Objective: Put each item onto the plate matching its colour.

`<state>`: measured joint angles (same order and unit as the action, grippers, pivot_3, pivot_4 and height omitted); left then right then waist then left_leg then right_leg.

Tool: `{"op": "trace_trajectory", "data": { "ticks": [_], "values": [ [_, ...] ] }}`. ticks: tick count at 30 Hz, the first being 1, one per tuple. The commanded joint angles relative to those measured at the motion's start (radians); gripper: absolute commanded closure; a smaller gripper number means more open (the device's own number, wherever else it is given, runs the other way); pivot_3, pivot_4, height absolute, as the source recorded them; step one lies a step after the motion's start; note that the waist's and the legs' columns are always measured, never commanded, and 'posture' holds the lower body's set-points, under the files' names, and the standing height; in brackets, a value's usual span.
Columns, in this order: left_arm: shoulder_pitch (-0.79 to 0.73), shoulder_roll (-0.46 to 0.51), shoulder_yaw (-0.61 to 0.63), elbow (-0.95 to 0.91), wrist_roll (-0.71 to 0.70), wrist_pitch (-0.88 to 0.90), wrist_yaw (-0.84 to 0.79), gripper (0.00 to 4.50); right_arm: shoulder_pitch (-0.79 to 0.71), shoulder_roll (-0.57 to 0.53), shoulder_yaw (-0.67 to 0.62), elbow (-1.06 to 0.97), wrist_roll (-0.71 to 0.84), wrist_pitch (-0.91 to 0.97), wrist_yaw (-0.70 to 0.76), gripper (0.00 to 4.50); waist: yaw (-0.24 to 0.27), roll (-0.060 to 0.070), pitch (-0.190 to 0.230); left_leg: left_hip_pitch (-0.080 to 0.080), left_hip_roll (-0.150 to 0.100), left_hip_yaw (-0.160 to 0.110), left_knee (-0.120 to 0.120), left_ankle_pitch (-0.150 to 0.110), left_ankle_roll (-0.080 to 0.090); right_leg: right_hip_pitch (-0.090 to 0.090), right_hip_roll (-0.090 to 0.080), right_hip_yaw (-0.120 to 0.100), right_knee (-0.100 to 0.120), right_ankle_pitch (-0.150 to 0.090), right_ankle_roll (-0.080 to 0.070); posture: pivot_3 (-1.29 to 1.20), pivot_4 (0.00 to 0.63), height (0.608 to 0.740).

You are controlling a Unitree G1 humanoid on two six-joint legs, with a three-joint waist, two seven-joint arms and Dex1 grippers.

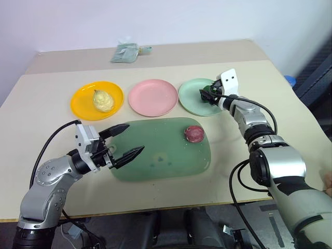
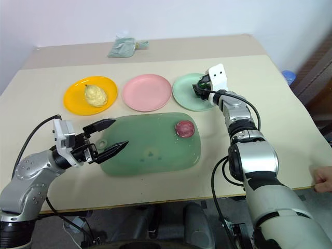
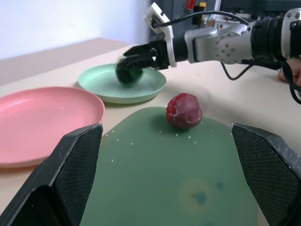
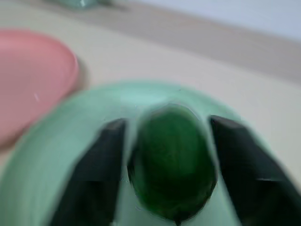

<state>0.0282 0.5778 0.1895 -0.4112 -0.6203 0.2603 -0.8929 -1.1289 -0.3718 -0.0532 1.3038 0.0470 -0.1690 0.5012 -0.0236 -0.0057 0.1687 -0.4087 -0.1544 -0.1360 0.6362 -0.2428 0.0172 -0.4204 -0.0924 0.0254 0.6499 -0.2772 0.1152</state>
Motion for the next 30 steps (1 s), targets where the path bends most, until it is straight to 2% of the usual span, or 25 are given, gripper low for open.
{"op": "trace_trajectory", "data": {
  "ticks": [1,4,8,10,14,17,21,25,30],
  "values": [
    [0.009,0.011,0.019,-0.038,-0.006,-0.011,0.001,0.00,-0.041,-0.012,-0.034,-0.017,0.000,-0.052,-0.024,0.04,0.002,0.000,0.000,0.000,0.000,0.000,0.000,0.000,0.000,0.000,0.000,0.000,0.000,0.000,0.000,0.00,0.150,0.740],
    [0.014,0.009,0.012,-0.043,-0.010,-0.009,0.001,0.00,-0.030,-0.033,-0.061,-0.043,0.021,-0.067,0.034,0.04,0.004,0.000,0.000,0.000,0.000,0.000,0.000,0.000,0.000,0.000,0.000,0.000,0.000,0.000,0.000,0.00,0.150,0.740],
    [0.011,0.006,-0.006,-0.026,-0.003,-0.016,-0.013,0.00,0.023,-0.059,-0.110,-0.157,0.100,-0.040,0.218,0.04,0.007,0.000,0.000,0.000,0.000,0.000,0.000,0.000,0.000,0.000,0.000,0.000,0.000,0.000,0.000,0.00,0.150,0.740],
    [0.003,0.006,-0.013,-0.012,-0.002,-0.017,-0.021,0.00,0.099,-0.066,-0.118,-0.302,0.161,0.043,0.338,0.04,0.009,0.000,0.000,0.000,0.000,0.000,0.000,0.000,0.000,0.001,0.000,0.000,0.000,0.000,0.000,0.00,0.150,0.740],
    [-0.024,0.009,-0.031,0.018,0.006,-0.022,-0.046,0.00,0.361,-0.096,-0.100,-0.783,0.322,0.341,0.490,0.04,0.013,0.000,-0.001,0.000,0.000,0.000,0.001,0.000,0.000,0.001,0.000,0.000,0.000,0.000,0.000,0.00,0.150,0.740],
    [-0.042,0.012,-0.041,0.037,0.006,-0.024,-0.067,0.00,0.522,-0.121,-0.087,-1.040,0.395,0.507,0.501,0.04,0.013,0.001,-0.001,0.000,0.000,0.000,0.001,0.000,0.000,0.001,0.000,0.000,0.000,0.000,0.000,0.00,0.150,0.740],
    [-0.069,0.013,-0.050,0.063,0.006,-0.028,-0.088,0.00,0.665,-0.133,-0.068,-1.231,0.432,0.622,0.478,0.04,0.010,0.003,-0.001,0.000,0.000,0.000,0.001,0.000,0.000,0.001,0.000,0.000,0.001,0.000,0.000,0.00,0.150,0.740],
    [-0.089,0.011,-0.063,0.074,0.014,-0.028,-0.097,0.00,0.725,-0.129,-0.046,-1.303,0.431,0.667,0.455,0.04,0.013,0.003,-0.002,0.000,0.000,0.000,0.001,0.000,0.000,0.001,-0.001,0.000,0.001,0.000,0.000,0.00,0.150,0.740],
    [-0.091,0.004,-0.069,0.071,0.021,-0.028,-0.099,0.00,0.761,-0.107,-0.001,-1.299,0.399,0.653,0.430,0.04,0.015,0.003,-0.002,0.000,0.000,0.000,0.001,0.000,0.000,0.001,-0.001,0.000,0.001,0.000,0.000,0.00,0.150,0.740]
  ]
}}
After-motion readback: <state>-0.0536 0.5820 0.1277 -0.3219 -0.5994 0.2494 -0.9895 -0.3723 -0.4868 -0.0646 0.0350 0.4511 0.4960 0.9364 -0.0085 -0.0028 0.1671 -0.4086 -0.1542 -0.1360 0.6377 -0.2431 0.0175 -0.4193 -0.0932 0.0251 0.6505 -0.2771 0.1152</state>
